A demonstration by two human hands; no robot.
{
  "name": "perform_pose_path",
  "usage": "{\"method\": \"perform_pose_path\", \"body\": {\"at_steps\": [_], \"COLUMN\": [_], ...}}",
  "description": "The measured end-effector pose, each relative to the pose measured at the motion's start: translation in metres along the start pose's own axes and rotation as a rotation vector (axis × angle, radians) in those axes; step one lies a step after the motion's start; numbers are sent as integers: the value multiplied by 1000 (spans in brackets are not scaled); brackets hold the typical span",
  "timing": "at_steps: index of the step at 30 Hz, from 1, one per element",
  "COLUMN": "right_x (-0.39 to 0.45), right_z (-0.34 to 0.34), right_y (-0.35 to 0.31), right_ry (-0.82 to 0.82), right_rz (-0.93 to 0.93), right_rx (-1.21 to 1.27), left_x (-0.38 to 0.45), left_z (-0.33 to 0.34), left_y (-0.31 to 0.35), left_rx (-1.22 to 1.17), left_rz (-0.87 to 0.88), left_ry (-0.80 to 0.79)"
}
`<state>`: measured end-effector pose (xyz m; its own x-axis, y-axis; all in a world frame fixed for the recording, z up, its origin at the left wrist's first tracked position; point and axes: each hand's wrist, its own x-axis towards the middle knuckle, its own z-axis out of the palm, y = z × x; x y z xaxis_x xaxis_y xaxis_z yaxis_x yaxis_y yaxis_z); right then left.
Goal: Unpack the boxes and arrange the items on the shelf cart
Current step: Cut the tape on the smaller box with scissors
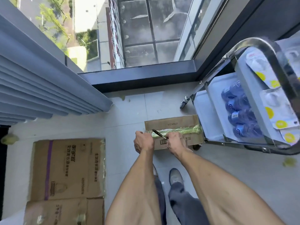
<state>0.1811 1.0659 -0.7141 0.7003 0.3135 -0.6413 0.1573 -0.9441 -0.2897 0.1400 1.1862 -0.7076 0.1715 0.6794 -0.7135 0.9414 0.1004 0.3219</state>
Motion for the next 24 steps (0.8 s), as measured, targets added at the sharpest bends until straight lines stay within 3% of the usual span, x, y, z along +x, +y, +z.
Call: {"method": "perform_pose_path", "body": {"at_steps": [8,13,19,24], "right_x": [128,186,217,222], "right_z": [106,156,178,169], "right_y": [55,63,69,73], "right_ry": [-38,-141,-90,-91], "right_rz": [-24,-119,-224,-415], "right_rx": [-66,9,-32,-118], "left_x": [124,164,192,202], "left_z": [105,165,199,210], "left_y": [-86,-123,-120,-105], "left_rx": [203,247,230,176], "left_rz": [-116,-101,-41,-96], "left_ry": [-102,-48,-5,-22]}}
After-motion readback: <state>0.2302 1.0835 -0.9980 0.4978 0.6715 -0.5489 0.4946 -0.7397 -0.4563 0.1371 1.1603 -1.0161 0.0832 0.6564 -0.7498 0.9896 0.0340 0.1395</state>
